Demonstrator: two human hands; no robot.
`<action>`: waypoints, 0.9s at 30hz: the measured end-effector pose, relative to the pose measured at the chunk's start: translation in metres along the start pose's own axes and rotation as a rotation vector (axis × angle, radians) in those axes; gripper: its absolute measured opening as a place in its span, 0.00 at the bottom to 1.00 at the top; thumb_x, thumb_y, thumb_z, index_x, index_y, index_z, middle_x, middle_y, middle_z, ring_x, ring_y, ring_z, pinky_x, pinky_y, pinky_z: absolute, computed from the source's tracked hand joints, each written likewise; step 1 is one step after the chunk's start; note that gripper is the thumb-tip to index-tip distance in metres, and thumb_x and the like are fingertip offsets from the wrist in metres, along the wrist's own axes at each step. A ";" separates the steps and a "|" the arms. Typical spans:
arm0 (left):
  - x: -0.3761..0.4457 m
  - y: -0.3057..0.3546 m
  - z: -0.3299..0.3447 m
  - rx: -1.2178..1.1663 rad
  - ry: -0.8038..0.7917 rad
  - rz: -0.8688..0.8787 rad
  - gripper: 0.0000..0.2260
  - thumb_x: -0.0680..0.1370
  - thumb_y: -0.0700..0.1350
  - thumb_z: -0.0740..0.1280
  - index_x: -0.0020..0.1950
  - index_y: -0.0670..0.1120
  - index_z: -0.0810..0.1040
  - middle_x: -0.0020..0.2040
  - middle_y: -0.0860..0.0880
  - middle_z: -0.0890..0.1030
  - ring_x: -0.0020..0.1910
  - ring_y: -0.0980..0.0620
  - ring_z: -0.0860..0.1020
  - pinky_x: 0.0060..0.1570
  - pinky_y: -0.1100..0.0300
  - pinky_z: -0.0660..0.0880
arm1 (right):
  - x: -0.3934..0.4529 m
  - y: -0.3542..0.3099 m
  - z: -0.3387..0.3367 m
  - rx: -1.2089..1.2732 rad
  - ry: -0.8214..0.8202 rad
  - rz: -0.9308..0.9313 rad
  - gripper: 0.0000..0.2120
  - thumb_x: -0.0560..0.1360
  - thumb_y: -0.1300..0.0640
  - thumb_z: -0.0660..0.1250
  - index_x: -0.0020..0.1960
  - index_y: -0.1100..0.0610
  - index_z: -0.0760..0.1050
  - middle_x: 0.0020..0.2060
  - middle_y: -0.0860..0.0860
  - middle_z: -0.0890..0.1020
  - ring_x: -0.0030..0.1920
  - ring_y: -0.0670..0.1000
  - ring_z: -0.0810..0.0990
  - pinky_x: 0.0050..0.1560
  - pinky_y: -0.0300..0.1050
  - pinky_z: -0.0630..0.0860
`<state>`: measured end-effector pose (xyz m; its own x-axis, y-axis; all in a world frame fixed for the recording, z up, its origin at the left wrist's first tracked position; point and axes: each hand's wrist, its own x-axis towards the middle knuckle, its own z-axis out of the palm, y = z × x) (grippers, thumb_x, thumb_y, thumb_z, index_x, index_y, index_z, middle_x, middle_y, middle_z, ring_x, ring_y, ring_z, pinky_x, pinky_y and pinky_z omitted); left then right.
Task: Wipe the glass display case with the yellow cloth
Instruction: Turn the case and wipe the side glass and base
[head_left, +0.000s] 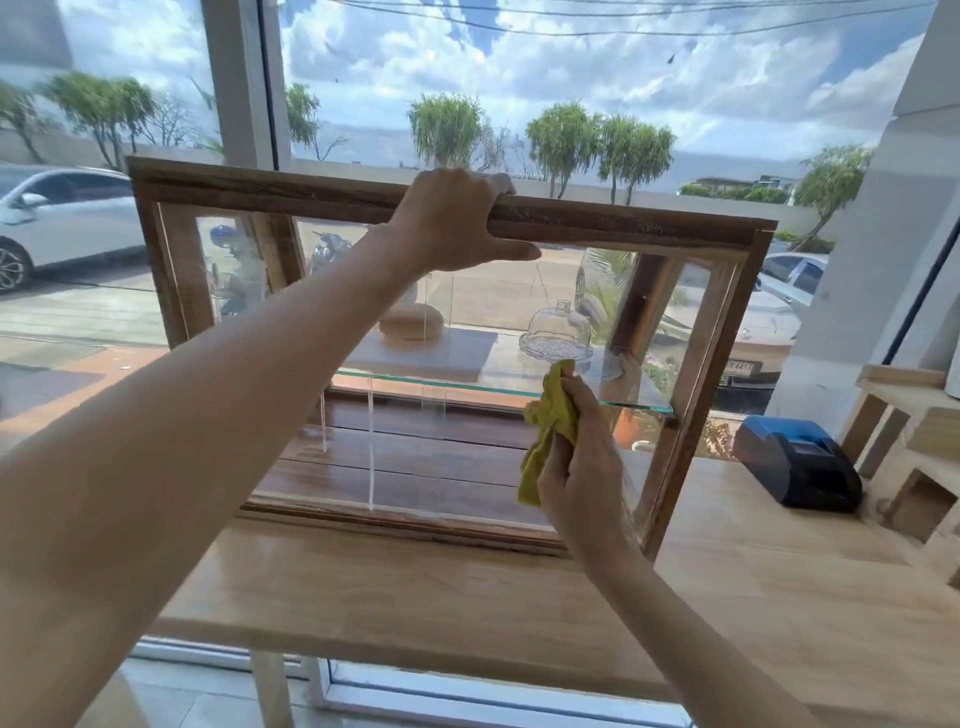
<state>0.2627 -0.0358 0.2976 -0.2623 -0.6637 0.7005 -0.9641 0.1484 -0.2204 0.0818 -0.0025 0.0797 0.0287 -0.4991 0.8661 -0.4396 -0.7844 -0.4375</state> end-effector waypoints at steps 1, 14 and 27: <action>0.000 -0.003 0.000 0.011 -0.016 0.025 0.35 0.68 0.72 0.59 0.61 0.45 0.73 0.46 0.47 0.82 0.40 0.48 0.78 0.50 0.54 0.74 | 0.009 -0.008 0.008 0.013 0.047 -0.009 0.26 0.74 0.71 0.58 0.71 0.60 0.62 0.67 0.57 0.72 0.66 0.57 0.72 0.64 0.52 0.70; -0.043 -0.131 -0.025 0.228 -0.033 0.218 0.28 0.74 0.64 0.59 0.62 0.42 0.72 0.45 0.44 0.82 0.37 0.46 0.79 0.36 0.56 0.74 | 0.050 -0.057 0.119 0.009 0.209 -0.050 0.30 0.74 0.71 0.55 0.74 0.56 0.54 0.74 0.56 0.60 0.74 0.57 0.61 0.67 0.61 0.66; -0.067 -0.209 -0.024 0.181 0.153 0.182 0.40 0.65 0.75 0.51 0.56 0.46 0.80 0.32 0.47 0.83 0.30 0.47 0.81 0.34 0.59 0.74 | 0.090 -0.054 0.127 -0.565 -0.014 -0.384 0.30 0.77 0.51 0.53 0.75 0.64 0.55 0.75 0.58 0.55 0.77 0.55 0.50 0.76 0.52 0.49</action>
<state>0.4805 -0.0047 0.3124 -0.4471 -0.5175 0.7296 -0.8809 0.1128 -0.4597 0.2224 -0.0516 0.1508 0.2863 -0.2318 0.9297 -0.7970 -0.5961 0.0968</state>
